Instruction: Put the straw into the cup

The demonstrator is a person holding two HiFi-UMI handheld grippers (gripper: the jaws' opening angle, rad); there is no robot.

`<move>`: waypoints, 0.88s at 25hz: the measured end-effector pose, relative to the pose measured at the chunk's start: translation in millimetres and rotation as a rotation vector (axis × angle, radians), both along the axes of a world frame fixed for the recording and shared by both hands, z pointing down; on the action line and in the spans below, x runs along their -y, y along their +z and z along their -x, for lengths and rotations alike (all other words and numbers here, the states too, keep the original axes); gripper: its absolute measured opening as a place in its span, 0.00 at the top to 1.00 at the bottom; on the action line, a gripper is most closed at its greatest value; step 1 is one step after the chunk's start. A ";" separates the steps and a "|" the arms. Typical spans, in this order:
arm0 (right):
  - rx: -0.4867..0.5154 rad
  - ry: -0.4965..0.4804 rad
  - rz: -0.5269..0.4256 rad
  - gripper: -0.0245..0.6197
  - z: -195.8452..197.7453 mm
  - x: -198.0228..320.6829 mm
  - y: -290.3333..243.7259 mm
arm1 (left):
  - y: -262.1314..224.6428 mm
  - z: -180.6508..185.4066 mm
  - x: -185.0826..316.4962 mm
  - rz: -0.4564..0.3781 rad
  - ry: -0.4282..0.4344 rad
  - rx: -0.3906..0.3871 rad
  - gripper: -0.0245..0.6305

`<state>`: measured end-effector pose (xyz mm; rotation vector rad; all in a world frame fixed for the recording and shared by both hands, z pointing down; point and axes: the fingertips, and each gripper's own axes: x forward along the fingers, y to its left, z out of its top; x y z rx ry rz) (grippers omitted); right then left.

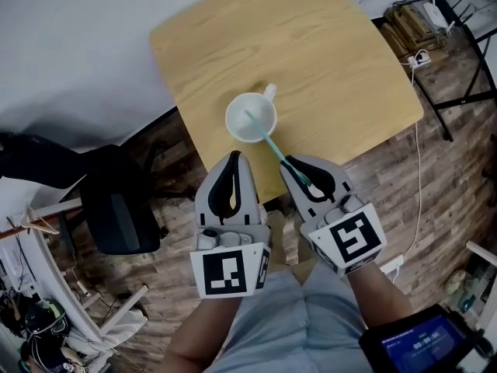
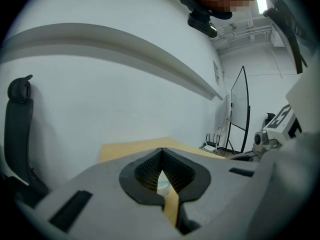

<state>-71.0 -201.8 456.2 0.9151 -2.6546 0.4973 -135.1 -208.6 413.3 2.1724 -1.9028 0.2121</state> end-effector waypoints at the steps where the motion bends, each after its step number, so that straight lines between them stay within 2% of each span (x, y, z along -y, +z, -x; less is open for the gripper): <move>1: -0.004 -0.003 0.003 0.92 1.5 0.0 2.7 | 2.2 0.7 -1.1 0.004 -0.003 -0.001 0.97; 7: -0.005 0.000 -0.004 0.91 4.4 3.4 4.6 | 1.3 2.0 -7.4 0.007 -0.013 0.000 0.97; 14: 0.010 -0.009 -0.047 0.84 4.8 9.6 -17.3 | -14.4 6.7 -6.9 -0.023 -0.027 0.002 0.97; 19: 0.057 0.008 -0.106 0.84 0.0 16.9 -57.0 | -40.0 4.0 -1.3 -0.077 -0.023 -0.006 0.97; 22: 0.089 0.019 -0.178 0.84 -2.8 24.7 -94.5 | -67.1 -2.7 4.8 -0.130 -0.013 0.000 0.97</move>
